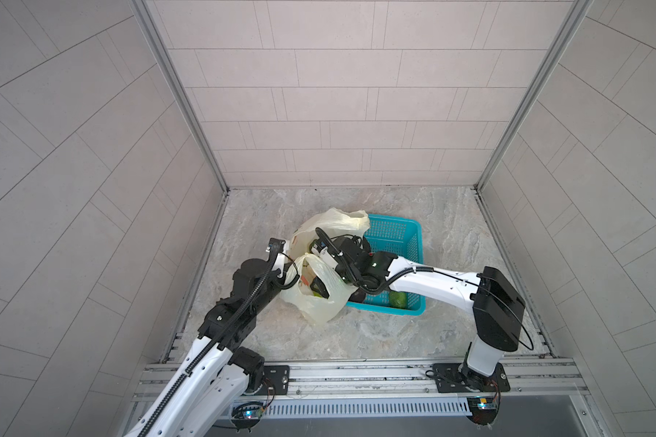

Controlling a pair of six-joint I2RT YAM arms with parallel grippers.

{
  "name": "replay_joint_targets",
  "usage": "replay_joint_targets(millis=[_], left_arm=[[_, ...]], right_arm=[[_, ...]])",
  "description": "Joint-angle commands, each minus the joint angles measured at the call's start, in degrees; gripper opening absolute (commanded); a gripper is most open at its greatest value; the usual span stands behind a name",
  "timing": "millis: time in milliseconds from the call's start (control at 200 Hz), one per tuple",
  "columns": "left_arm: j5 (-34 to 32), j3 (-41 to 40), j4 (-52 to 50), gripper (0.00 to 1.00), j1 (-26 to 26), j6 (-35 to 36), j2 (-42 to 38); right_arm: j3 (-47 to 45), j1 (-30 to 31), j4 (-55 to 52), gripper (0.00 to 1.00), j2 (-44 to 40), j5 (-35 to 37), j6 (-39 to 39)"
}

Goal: Place the fruits into the plastic bag
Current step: Place the fruit in the plastic bag, then pick up the fruit from the bin.

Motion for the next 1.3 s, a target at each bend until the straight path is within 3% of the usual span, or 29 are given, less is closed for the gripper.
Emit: replay_joint_targets(millis=[0,520,731,866,1021,1296], left_arm=[[-1.04,0.89,0.34,0.00,0.37,-0.42,0.11],[-2.43,-0.64,1.29,0.00,0.33,-0.18,0.40],[-2.65,-0.77,1.93,0.00,0.34,-0.33,0.90],[-2.71,-0.80,2.17,0.00,0.33,-0.30,1.07],[-2.67,-0.79,2.58,0.00,0.33,-0.07,1.52],[-2.16,-1.18,3.60,0.00,0.33,-0.77,2.74]], right_arm=[[0.62,-0.17,-0.79,0.99,-4.76,1.13,-1.81],[-11.46,-4.87,-1.89,0.99,-26.58,1.98,-3.56],[-17.85,-11.18,-2.26,0.99,-37.41,6.78,0.44],[-21.78,-15.71,-4.81,0.96,-43.16,14.56,3.27],[-21.45,-17.36,-16.34,0.90,-41.68,18.96,0.43],[-25.71,-16.87,-23.70,0.74,-34.08,8.98,2.02]])
